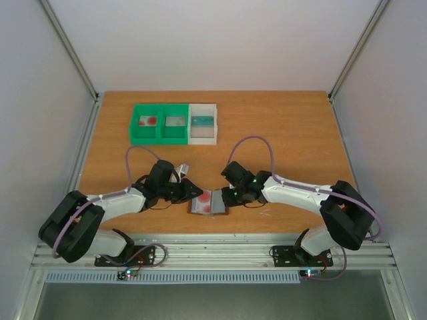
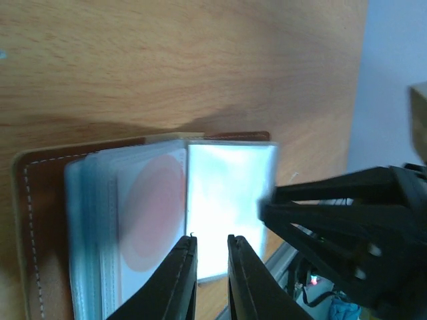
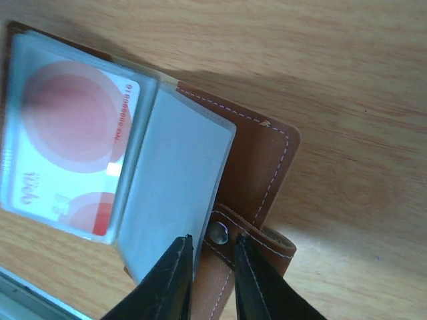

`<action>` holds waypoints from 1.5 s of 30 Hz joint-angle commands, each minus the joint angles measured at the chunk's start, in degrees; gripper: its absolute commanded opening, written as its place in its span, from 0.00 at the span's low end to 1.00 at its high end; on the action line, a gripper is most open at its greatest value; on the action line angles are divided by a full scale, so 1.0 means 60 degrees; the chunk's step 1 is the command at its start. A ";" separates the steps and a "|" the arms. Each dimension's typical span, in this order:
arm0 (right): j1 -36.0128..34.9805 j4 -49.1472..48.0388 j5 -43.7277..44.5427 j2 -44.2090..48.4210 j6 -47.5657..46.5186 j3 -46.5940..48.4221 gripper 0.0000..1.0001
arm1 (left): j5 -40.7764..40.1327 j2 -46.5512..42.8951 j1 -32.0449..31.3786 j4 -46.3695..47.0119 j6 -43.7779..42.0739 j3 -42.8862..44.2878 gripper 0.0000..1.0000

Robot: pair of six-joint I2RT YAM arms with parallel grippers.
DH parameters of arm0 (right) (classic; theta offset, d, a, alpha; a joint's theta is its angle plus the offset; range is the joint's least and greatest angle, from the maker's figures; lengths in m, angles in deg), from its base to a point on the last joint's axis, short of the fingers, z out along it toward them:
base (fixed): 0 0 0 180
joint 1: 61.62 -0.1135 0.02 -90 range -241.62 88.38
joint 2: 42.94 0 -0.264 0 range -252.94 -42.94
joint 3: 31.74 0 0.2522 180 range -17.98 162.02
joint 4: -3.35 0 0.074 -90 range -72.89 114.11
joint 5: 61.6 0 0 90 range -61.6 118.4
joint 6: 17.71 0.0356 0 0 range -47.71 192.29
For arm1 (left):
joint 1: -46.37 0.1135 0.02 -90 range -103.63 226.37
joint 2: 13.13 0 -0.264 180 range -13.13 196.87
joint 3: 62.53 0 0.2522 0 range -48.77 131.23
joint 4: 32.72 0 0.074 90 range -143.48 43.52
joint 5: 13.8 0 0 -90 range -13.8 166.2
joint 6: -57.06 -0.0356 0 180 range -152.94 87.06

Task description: Take the credit cards out of the card holder

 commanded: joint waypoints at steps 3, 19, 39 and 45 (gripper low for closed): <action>-0.0100 0.0898 -0.0501 0.1029 0.0194 0.1022 0.22 | -0.0547 0.0687 -0.0049 0.1279 -0.0190 -0.0429 0.15; -0.0181 -0.0594 -0.2397 0.0746 0.1151 0.1603 0.25 | 0.0312 0.1231 -0.0407 0.2716 0.0884 -0.0499 0.15; -0.0333 -0.1532 -0.1613 0.0416 0.0601 -0.0093 0.18 | 0.0212 0.2187 -0.1132 0.4523 0.1717 -0.0277 0.13; -0.0320 -0.1432 -0.0942 0.0094 0.0451 -0.0458 0.16 | -0.0969 0.0771 -0.1125 0.2190 0.1379 -0.0297 0.12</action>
